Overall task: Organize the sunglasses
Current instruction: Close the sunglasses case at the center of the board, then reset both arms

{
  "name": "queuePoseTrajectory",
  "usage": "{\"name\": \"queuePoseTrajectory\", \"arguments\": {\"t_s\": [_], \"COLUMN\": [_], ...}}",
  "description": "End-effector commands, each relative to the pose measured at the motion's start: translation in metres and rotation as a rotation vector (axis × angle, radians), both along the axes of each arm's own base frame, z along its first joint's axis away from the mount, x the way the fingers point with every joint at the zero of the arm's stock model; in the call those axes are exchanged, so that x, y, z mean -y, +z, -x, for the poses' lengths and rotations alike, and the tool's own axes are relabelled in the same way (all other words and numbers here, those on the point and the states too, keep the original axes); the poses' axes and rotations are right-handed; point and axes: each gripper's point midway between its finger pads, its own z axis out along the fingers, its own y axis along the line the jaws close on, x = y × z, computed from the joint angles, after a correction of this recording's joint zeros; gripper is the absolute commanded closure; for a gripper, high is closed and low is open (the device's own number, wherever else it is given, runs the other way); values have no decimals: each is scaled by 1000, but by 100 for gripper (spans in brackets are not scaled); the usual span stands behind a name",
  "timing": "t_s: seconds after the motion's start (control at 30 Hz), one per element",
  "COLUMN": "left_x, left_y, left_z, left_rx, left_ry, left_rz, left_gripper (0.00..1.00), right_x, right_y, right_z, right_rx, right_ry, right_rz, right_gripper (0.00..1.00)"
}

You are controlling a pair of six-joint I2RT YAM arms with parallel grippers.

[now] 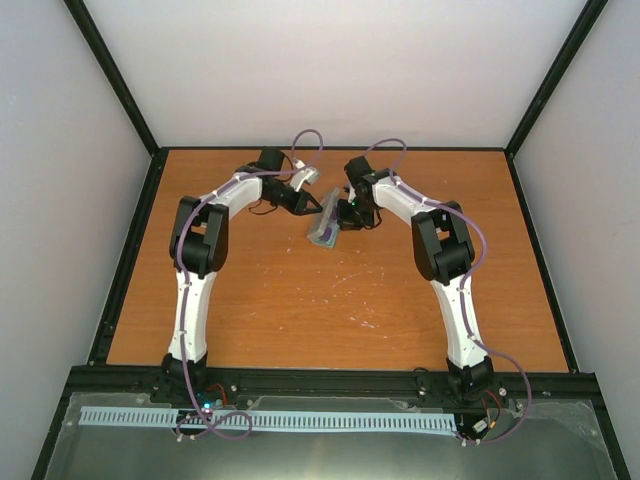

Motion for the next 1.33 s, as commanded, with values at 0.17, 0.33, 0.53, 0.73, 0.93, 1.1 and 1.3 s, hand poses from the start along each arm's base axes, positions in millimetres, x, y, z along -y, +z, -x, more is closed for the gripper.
{"name": "queuePoseTrajectory", "arguments": {"t_s": [0.17,0.33,0.53,0.73,0.93,1.1,1.3], "left_x": [33,30,19,-34,-168,-257,-271], "left_y": [-13,-19,23,98,94,63,53], "left_z": [25,27,14,-15,-32,-19,-26], "left_rx": [-55,-60,41,168,274,158,138], "left_ry": [-85,-88,-47,137,461,598,607], "left_rz": [14,-10,-21,-36,-406,-521,-554], "left_gripper": [93,93,63,1,1,1,1], "right_x": [-41,-34,7,79,182,208,197], "right_y": [6,7,23,69,80,85,82], "right_z": [4,6,19,29,42,40,26], "right_rx": [31,32,40,128,199,217,226], "right_ry": [95,86,6,-141,-324,-365,-352], "right_rz": [-150,-127,-60,-20,127,151,92], "right_gripper": [97,97,97,74,52,52,54]}}
